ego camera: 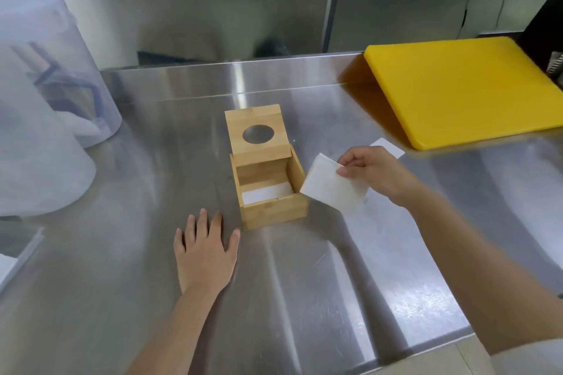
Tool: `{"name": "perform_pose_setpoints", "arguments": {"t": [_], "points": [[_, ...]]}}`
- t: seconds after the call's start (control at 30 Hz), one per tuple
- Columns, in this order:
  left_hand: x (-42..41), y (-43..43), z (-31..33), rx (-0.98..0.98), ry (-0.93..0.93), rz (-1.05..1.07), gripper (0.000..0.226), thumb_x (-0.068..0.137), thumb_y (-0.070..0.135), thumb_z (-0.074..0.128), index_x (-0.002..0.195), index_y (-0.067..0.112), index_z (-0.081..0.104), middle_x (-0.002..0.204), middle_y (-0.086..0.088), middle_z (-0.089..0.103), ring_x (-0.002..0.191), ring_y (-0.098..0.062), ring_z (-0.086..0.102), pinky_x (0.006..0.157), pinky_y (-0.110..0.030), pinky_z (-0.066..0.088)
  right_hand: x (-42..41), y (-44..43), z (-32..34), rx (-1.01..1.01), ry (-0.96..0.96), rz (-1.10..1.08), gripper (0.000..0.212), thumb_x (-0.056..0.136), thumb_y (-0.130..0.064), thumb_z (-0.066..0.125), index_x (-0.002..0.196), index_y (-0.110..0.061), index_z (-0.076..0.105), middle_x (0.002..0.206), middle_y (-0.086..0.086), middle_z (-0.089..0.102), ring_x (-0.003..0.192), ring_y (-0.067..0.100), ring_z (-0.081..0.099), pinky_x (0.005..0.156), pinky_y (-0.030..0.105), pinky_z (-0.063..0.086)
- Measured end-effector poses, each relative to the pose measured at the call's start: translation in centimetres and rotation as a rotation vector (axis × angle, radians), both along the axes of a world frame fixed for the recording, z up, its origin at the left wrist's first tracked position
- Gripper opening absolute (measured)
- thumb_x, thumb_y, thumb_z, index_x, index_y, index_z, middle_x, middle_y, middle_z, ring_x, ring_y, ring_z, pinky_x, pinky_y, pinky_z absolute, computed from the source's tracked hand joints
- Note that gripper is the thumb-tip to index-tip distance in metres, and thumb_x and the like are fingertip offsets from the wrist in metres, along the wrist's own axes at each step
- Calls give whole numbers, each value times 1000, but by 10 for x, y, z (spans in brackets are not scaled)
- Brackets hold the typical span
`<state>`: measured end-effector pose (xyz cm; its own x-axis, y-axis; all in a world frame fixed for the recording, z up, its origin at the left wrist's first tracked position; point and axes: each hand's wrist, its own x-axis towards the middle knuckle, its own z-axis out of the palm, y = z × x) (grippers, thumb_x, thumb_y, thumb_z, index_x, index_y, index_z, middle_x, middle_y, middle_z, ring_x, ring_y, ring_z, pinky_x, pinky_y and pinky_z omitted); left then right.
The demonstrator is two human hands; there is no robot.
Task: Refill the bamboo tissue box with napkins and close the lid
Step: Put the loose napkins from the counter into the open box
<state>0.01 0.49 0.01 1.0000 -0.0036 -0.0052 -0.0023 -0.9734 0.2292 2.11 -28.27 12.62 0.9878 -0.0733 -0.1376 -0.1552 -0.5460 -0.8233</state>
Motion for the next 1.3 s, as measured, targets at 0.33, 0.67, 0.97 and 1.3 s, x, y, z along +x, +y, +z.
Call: {"name": "perform_pose_setpoints", "arguments": {"t": [0.33,0.67,0.97,1.3], "points": [[4,0,-3,44,-6,-3,69,84,56,10,138,23,35,152,-7,29,142,-27,18,114,-46,11,48,62,12,-273,2,353,13,97,-16,41,99,-14,54,89,-5,53,77,8,48,67,18,38],[4,1,-4,33,23,6,62,88,54,16,140,24,31,155,-4,23,143,-25,11,115,-45,7,72,96,-9,-591,185,683,21,98,-10,30,107,-15,48,94,4,53,78,17,43,62,27,34],[4,0,-5,33,10,13,69,82,56,11,135,22,40,150,-7,34,141,-27,21,113,-48,14,75,116,-25,-677,318,790,11,91,-2,34,94,-9,42,78,2,46,72,20,39,67,33,32],[5,1,-7,27,0,15,66,83,56,16,133,22,43,148,-7,37,140,-27,25,112,-48,17,71,114,-28,-639,128,735,20,93,-20,48,109,-10,53,103,4,59,92,22,55,81,35,46]]}}
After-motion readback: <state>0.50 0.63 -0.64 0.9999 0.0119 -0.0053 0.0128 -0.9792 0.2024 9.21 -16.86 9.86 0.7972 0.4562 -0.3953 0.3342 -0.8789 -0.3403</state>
